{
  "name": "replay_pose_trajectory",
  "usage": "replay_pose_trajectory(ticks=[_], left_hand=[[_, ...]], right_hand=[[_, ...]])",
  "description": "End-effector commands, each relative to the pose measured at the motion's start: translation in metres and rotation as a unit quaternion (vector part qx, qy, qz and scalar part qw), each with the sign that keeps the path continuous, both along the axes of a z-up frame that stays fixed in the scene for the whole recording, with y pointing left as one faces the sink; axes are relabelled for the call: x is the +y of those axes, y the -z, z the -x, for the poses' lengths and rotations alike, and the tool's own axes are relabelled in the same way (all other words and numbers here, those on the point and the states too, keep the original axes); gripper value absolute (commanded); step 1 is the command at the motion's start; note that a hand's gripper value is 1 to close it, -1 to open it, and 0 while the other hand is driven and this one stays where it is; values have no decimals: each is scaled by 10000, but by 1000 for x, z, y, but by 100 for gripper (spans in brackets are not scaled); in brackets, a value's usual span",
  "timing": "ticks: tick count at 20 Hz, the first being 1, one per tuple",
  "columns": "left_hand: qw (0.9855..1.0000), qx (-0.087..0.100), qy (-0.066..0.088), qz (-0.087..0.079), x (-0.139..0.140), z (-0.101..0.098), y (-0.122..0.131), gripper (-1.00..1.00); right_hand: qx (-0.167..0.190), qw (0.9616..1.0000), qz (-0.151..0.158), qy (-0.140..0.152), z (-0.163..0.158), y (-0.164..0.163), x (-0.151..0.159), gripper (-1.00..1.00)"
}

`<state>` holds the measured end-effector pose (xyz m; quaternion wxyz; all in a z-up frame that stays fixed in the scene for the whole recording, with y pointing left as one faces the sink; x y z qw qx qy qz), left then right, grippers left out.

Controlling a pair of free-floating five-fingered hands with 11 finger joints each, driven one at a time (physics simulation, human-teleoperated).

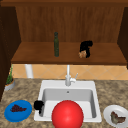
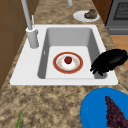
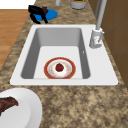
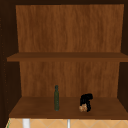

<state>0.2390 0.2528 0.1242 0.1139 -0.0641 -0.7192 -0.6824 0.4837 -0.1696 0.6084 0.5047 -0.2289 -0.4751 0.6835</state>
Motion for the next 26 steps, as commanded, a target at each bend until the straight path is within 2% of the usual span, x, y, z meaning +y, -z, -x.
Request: replay_pose_trajectory(ticks=[1, 5, 10, 13, 16, 17, 22, 24, 26], left_hand=[[10000, 0, 0, 0, 0, 0, 0, 0], [10000, 0, 0, 0, 0, 0, 0, 0], [10000, 0, 0, 0, 0, 0, 0, 0], [10000, 0, 0, 0, 0, 0, 0, 0], [10000, 0, 0, 0, 0, 0, 0, 0], [10000, 0, 0, 0, 0, 0, 0, 0], [10000, 0, 0, 0, 0, 0, 0, 0], [10000, 0, 0, 0, 0, 0, 0, 0], [10000, 0, 0, 0, 0, 0, 0, 0]], right_hand=[[-74, 9999, -72, 67, -31, 12, 0, 100], [584, 9976, -362, -40, -49, 12, -5, 100], [983, 9934, -533, 238, -43, 7, -7, 100], [945, 9942, -462, 243, -42, 4, -7, 100], [748, 9967, -237, 219, -42, -8, 0, 100], [787, 9965, -116, 268, -40, -13, 0, 100], [777, 9964, 88, 317, -49, -38, -2, 100], [627, 9971, 44, 419, -43, -29, 0, 100], [790, 9962, -18, 362, -36, -15, 1, 100]])
